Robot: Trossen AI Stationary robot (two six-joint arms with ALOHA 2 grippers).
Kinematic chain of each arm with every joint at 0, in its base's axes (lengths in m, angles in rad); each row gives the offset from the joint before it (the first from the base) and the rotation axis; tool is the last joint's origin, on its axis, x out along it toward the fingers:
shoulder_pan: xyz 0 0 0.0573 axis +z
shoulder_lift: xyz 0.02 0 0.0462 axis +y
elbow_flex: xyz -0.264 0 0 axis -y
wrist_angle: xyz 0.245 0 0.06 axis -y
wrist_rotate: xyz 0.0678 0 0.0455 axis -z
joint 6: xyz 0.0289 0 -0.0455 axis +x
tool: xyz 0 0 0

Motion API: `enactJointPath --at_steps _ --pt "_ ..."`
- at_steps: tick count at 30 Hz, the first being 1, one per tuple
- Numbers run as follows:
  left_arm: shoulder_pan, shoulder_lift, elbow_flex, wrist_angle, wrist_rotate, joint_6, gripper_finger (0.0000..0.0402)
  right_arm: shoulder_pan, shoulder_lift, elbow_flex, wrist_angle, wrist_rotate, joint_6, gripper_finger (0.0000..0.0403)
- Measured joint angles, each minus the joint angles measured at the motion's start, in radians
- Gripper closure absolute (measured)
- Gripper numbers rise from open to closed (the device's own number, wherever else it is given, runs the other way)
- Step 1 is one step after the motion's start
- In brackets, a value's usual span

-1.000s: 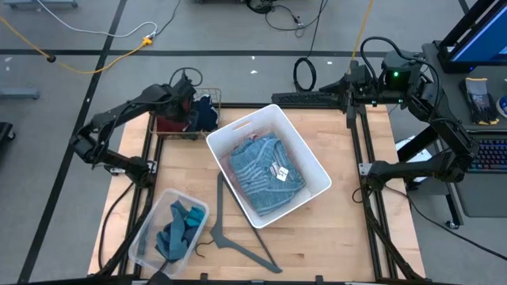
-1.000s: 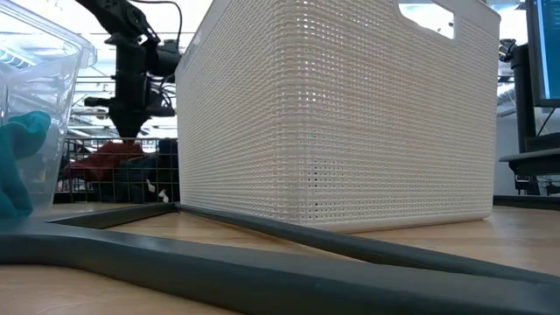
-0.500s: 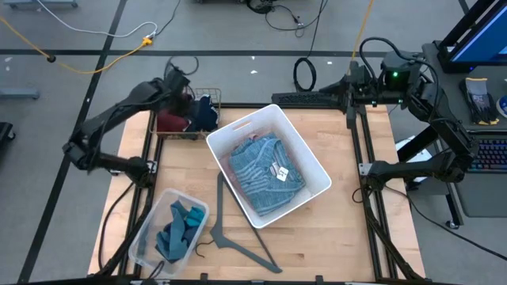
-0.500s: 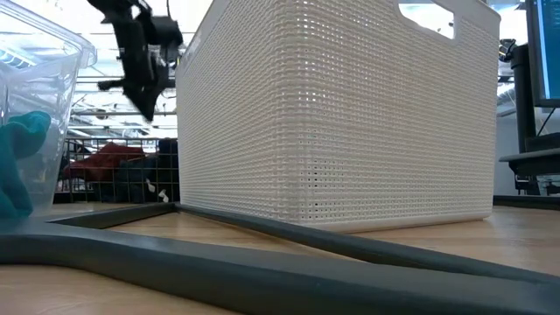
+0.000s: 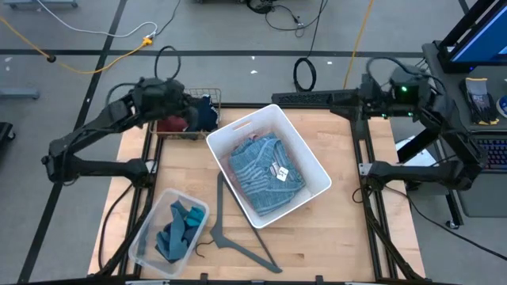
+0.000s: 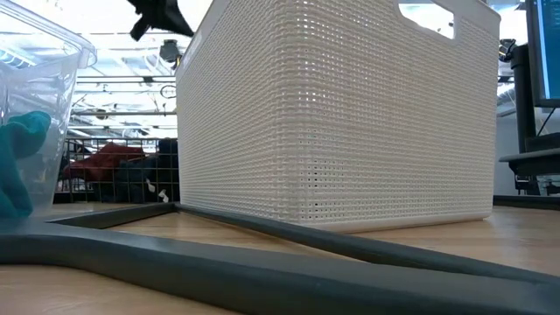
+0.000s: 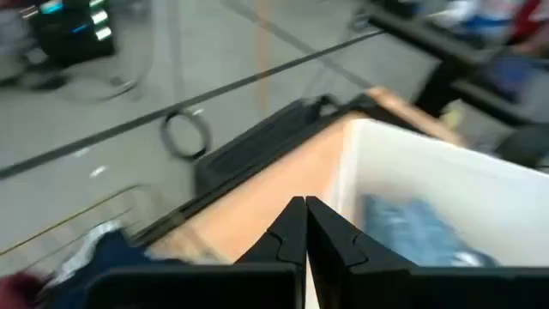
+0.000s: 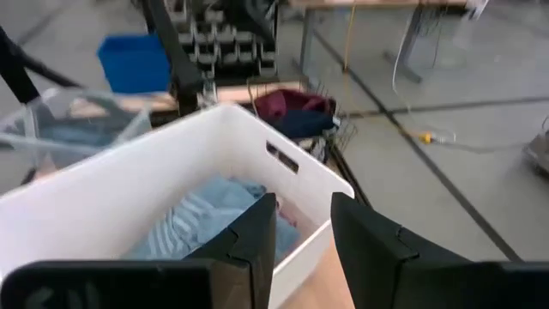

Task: Pick & Place Cloths
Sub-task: Return to Home Position

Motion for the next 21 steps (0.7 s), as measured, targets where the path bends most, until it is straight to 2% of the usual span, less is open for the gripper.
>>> enactJointPath --at_steps 11,16,21 --pt "-0.301 -0.056 0.000 0.065 -0.002 0.106 0.0392 0.000 -0.258 -0.341 0.200 0.001 0.121 0.0298" --pt "-0.364 -0.061 -0.027 0.094 -0.002 0.131 0.0398 0.000 -0.335 -0.486 0.287 0.056 0.146 0.0298" --pt "-0.382 -0.137 -0.171 0.201 -0.003 0.095 0.0393 0.000 -0.394 -0.600 0.365 0.077 0.146 0.0298"
